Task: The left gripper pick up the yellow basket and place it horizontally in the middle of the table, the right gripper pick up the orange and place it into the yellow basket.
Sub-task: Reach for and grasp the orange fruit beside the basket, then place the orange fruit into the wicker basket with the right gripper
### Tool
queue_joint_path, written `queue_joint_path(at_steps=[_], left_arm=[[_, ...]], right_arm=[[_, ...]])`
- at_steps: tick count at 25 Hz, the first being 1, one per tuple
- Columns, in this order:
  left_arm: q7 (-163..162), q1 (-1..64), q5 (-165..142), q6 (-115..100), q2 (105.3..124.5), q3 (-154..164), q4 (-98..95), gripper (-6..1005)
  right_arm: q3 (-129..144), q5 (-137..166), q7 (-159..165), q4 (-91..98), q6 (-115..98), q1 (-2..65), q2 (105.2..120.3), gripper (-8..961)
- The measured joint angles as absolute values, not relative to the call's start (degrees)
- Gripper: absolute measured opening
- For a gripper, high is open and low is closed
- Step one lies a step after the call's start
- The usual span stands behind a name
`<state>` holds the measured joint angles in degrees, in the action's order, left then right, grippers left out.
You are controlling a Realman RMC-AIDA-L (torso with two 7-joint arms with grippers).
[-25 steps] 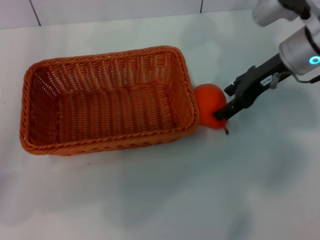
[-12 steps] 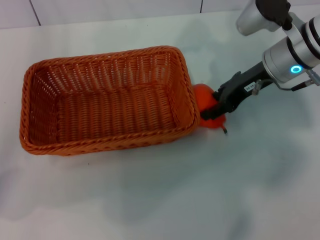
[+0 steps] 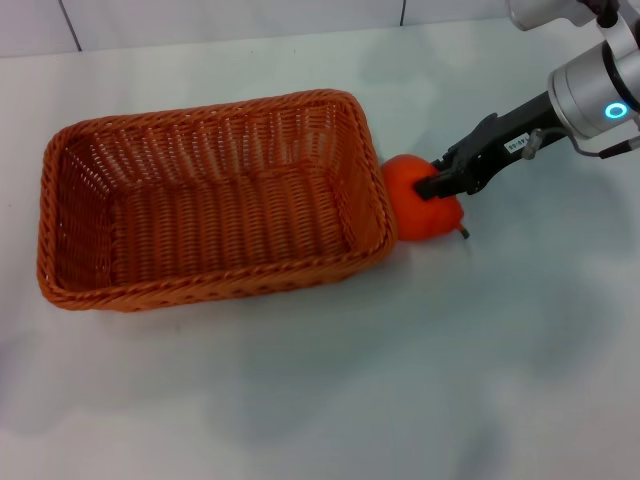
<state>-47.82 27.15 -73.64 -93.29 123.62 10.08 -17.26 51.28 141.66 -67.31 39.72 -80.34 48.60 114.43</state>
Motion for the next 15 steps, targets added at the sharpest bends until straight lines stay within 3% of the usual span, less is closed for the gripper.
queue_joint_path(at_steps=[8,15], left_arm=[[-47.9,27.1,-73.1,-93.4,123.64,10.0,-17.2,473],[-47.9,26.7,-73.1,-93.8,123.66,10.0,-17.3,473]], right_arm=[[48.3,140.8,-68.5,39.8,-80.4,48.2,114.12,267],[39.3,131.0,-70.2,40.3,-80.0,44.7,111.67,191]])
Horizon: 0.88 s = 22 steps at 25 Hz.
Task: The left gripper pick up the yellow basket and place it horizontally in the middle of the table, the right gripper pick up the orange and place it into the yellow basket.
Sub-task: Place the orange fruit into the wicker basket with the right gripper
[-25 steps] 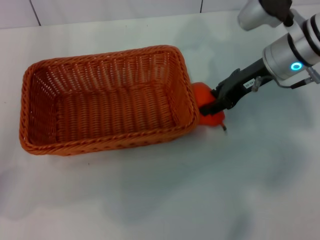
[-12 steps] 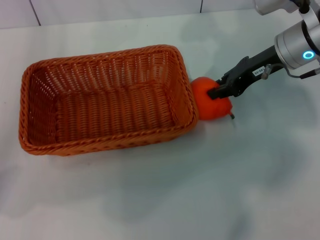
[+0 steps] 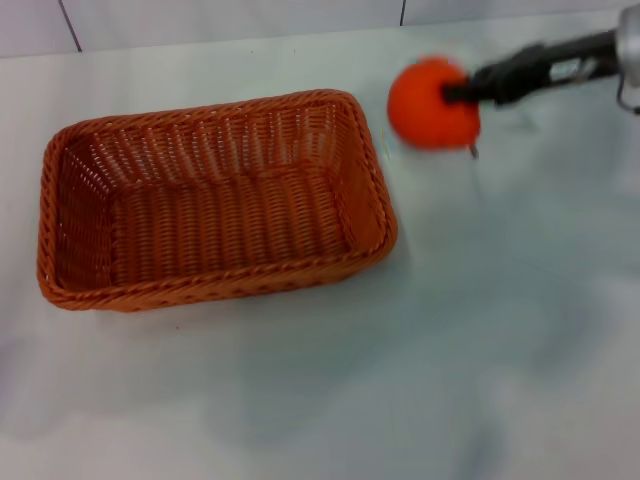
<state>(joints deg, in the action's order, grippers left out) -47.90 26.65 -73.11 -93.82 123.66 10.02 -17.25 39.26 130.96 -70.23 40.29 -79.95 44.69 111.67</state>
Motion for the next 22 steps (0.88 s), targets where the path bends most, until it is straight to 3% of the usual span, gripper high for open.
queue_joint_path(at_steps=[4,6,13,16,20,22], left_arm=[[-47.9,26.4,-72.9,-93.9,123.69,10.0,-17.0,473],[-47.9,26.4,-72.8,-93.9,123.77,10.1,-16.9,473],[-47.9,26.3,-72.7,-94.2,123.84,10.4,-16.2,474],[-47.9,26.4,-72.7,-94.3,123.9,10.5,-16.1,474],[-47.9,26.2,-72.7,-94.7,123.85,10.4,-15.1,474],[-47.9,26.0,-72.7,-94.8,123.78,10.4,-14.9,474]], right_arm=[[36.0,116.4,-72.5,40.7,-82.6,41.1,111.39,158],[36.2,107.0,-75.1,40.8,-85.6,39.7,112.0,138],[42.3,97.6,-79.4,40.3,-90.3,42.5,117.41,84],[48.1,98.4,-80.5,39.1,-87.7,44.5,118.91,111],[53.5,98.2,-80.9,37.1,-84.4,45.9,119.32,148],[54.0,98.1,-81.2,36.3,-84.0,46.3,119.34,231]])
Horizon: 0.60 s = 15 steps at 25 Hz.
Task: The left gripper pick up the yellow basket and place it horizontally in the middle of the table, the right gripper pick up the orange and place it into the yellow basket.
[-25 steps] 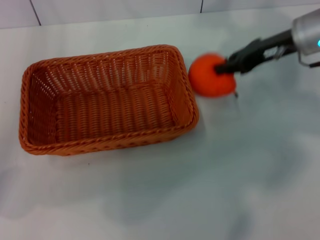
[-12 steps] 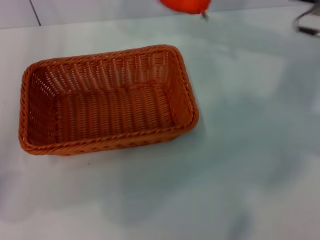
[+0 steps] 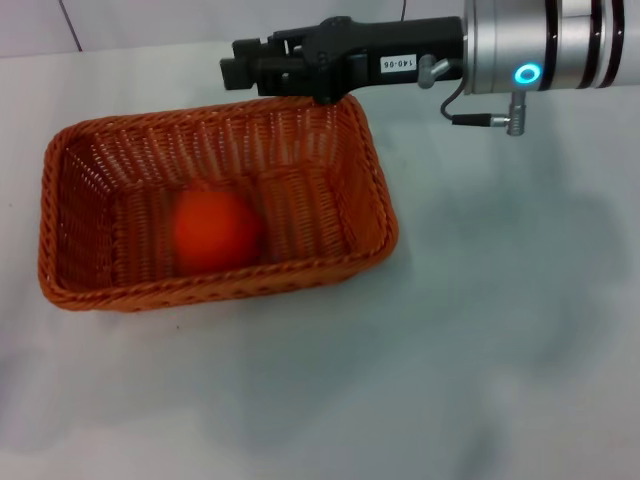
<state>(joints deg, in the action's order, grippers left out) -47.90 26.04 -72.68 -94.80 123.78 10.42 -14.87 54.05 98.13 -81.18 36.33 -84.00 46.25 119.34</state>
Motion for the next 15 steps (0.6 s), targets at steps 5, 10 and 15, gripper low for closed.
queue_joint_path(at_steps=[5,10,15], left_arm=[[-47.8,25.8,-72.9,-95.1,123.75,10.5,-14.9,473],[-47.6,25.6,-72.7,-95.7,123.77,10.5,-14.8,473],[-47.4,25.0,-72.7,-96.5,123.89,10.3,-14.8,474]], right_arm=[[53.0,96.4,-83.0,36.2,-84.3,44.7,119.28,441],[50.0,86.0,-95.9,35.3,-83.5,38.7,119.48,643],[46.9,67.3,-115.8,26.4,-81.3,32.2,119.61,780]])
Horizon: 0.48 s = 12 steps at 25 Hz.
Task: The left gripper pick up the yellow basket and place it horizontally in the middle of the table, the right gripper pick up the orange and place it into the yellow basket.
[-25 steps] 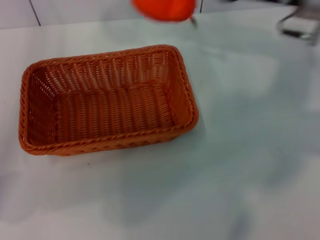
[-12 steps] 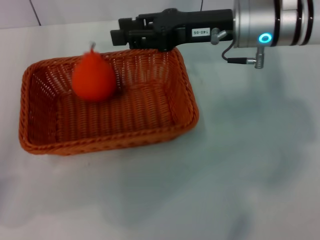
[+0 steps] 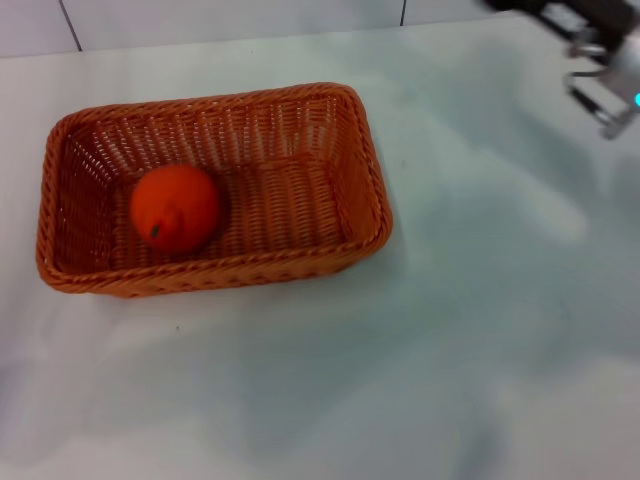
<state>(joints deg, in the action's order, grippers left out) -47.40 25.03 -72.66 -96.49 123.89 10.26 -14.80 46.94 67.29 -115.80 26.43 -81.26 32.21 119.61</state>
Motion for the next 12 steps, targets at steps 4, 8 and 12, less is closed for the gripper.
queue_joint_path(at_steps=[4,8,12], left_arm=[[-47.3,24.5,-72.6,-97.2,123.97,10.2,-14.7,474],[-46.0,23.5,-70.8,-98.2,124.01,10.0,-14.1,473],[-43.7,22.8,-70.0,-99.2,124.02,9.6,-13.4,473]], right_arm=[[42.8,53.0,-128.6,18.3,-81.5,29.4,119.61,780],[40.3,44.3,-140.3,12.5,-83.6,28.1,119.68,780],[39.0,41.9,-145.5,10.5,-84.2,27.4,119.76,780]])
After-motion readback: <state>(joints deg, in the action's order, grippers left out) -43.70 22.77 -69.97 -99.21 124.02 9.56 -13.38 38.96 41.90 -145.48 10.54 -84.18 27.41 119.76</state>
